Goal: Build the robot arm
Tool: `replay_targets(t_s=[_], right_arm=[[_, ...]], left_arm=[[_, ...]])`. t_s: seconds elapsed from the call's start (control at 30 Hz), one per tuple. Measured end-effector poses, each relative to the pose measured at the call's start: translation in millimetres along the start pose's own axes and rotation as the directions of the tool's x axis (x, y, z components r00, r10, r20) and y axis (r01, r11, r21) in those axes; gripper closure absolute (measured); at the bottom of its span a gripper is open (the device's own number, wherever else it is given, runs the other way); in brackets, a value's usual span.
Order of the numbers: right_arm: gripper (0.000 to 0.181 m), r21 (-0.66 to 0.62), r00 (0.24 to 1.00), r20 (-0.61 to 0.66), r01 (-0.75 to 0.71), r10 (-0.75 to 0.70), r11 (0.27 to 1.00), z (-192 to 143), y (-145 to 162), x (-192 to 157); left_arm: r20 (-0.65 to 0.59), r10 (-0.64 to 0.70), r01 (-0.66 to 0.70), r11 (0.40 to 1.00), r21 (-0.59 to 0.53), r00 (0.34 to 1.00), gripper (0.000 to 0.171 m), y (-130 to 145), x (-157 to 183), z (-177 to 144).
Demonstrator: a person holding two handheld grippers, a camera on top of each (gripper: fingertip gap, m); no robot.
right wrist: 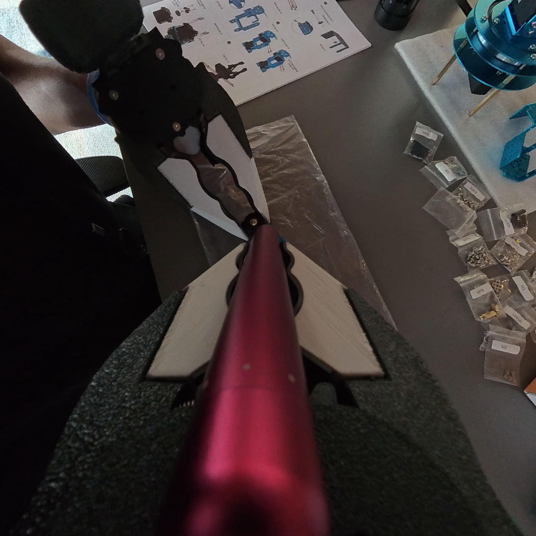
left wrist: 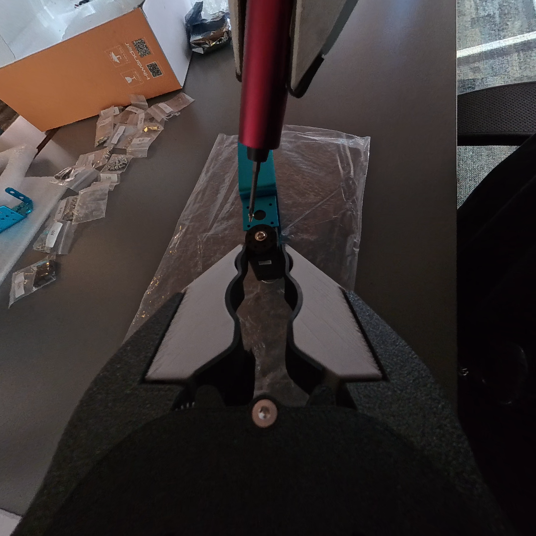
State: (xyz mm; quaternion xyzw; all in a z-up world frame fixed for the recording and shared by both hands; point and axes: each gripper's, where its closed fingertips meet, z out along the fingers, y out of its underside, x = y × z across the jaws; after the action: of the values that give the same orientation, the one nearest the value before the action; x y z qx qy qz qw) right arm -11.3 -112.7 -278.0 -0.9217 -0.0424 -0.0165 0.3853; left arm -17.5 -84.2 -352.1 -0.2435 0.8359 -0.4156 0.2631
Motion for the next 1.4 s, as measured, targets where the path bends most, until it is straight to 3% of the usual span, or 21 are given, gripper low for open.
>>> replay_targets(t_s=[1.4], right_arm=[[0.159, -0.161, 0.992, 0.061, 0.118, -0.11, 0.98, 12, -8, 3]], left_arm=[[-0.002, -0.02, 0.02, 1.0, -0.016, 1.0, 0.15, 3, -3, 2]])
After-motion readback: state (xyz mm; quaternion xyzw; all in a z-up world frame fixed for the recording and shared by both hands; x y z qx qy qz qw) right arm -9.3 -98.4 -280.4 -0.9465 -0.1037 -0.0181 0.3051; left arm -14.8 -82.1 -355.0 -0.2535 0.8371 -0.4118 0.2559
